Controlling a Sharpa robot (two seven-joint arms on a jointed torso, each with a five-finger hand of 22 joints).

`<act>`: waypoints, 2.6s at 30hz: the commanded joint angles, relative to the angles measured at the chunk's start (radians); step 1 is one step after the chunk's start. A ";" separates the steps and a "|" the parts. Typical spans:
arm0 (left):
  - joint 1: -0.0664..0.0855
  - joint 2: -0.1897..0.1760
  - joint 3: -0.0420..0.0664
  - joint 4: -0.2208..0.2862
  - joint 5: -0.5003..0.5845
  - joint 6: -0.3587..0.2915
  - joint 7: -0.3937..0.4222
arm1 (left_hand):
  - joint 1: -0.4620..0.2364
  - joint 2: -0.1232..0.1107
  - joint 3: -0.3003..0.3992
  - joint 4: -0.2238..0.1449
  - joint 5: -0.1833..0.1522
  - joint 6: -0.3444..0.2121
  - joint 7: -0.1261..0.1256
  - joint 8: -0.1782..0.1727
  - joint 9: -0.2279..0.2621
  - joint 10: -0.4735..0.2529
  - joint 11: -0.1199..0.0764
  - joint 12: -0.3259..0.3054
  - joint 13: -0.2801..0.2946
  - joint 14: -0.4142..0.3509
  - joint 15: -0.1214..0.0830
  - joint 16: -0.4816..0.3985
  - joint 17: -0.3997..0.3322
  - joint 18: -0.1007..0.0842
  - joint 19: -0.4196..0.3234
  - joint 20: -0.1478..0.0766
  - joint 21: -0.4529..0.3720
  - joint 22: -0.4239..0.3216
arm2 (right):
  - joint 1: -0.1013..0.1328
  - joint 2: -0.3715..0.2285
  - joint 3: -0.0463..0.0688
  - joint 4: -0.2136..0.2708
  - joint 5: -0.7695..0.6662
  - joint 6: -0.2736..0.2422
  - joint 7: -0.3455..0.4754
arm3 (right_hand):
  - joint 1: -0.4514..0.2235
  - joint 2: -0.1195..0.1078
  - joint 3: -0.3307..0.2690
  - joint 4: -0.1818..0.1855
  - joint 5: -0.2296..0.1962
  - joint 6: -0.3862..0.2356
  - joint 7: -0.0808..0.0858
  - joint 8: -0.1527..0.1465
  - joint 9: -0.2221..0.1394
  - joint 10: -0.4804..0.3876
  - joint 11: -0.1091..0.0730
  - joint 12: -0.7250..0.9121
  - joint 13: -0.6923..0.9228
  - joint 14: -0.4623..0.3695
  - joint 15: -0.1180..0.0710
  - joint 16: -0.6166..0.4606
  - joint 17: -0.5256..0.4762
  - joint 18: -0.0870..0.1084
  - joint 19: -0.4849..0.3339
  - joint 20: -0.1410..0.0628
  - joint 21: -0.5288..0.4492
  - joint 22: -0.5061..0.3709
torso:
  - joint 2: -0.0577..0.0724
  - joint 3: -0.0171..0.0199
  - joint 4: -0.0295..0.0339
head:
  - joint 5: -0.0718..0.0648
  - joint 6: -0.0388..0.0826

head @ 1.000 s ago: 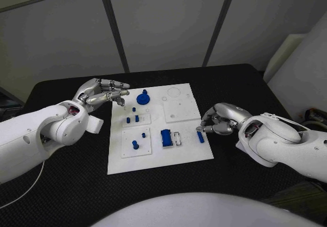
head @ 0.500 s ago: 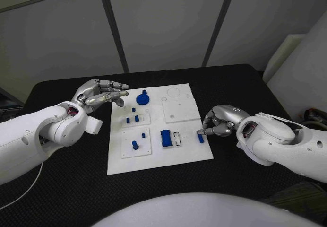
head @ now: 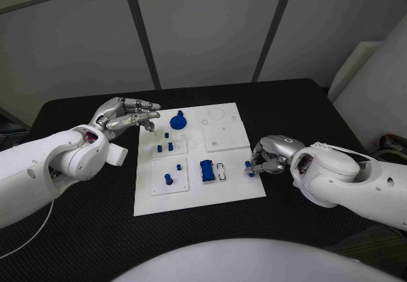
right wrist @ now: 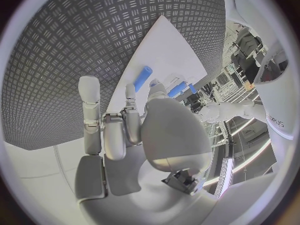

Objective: Assemble the parts on the task board

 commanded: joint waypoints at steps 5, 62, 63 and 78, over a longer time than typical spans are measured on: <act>0.000 0.000 0.000 0.004 0.002 0.008 0.009 | 0.002 0.003 0.002 -0.006 -0.003 -0.005 0.000 0.004 -0.002 -0.006 0.001 0.006 -0.001 -0.008 0.002 -0.005 -0.002 -0.013 -0.002 0.004 -0.001 0.001 | -0.007 0.015 0.000 -0.010 -0.022 0.053 -0.022 | -0.005 -0.003 -0.007 -0.002 -0.007 0.009 -0.001 -0.006 0.000 -0.004 -0.003 -0.003 0.060 0.080 -0.005 -0.003 0.150 0.013 -0.005 -0.001 -0.004 0.000 | 0.000 -0.0004 0.0016 | 0.002 -0.002; 0.000 -0.009 0.000 0.010 0.002 0.011 0.003 | 0.003 0.005 0.004 -0.008 -0.002 -0.006 0.001 0.006 -0.002 -0.008 0.002 0.008 -0.002 -0.008 0.003 -0.005 -0.002 -0.013 -0.003 0.004 0.001 0.003 | -0.012 0.047 0.000 0.040 0.121 -0.096 -0.052 | 0.166 -0.043 0.377 -0.106 0.038 0.041 -0.009 -0.060 0.000 -0.017 -0.013 -0.047 0.034 0.084 -0.016 0.004 0.169 0.011 0.015 -0.013 -0.012 0.005 | 0.000 -0.0007 -0.0001 | 0.034 -0.008; 0.000 -0.009 0.000 0.011 0.002 0.011 0.003 | 0.003 0.005 0.004 -0.008 -0.002 -0.006 0.001 0.006 -0.002 -0.008 0.002 0.008 -0.002 -0.008 0.003 -0.005 -0.002 -0.013 -0.003 0.004 0.001 0.003 | -0.012 0.047 0.000 0.044 0.125 -0.108 -0.049 | 0.163 -0.046 0.381 -0.105 0.037 0.042 -0.010 -0.059 0.001 -0.016 -0.014 -0.046 0.036 0.085 -0.016 0.005 0.171 0.010 0.016 -0.013 -0.011 0.006 | 0.000 -0.0011 0.0006 | 0.033 -0.009; 0.000 -0.009 0.000 0.012 0.002 0.018 -0.003 | 0.003 0.005 0.004 -0.008 -0.002 -0.006 0.001 0.006 -0.002 -0.008 0.002 0.008 -0.002 -0.008 0.003 -0.005 -0.002 -0.013 -0.003 0.004 0.001 0.003 | -0.012 0.082 0.001 0.045 0.194 -0.168 -0.045 | 0.089 -0.069 0.428 -0.077 0.007 0.059 -0.022 -0.043 0.021 0.003 -0.024 -0.022 0.054 0.088 -0.023 0.015 0.188 0.007 0.031 -0.019 0.001 0.024 | 0.000 -0.0010 0.0009 | 0.040 -0.009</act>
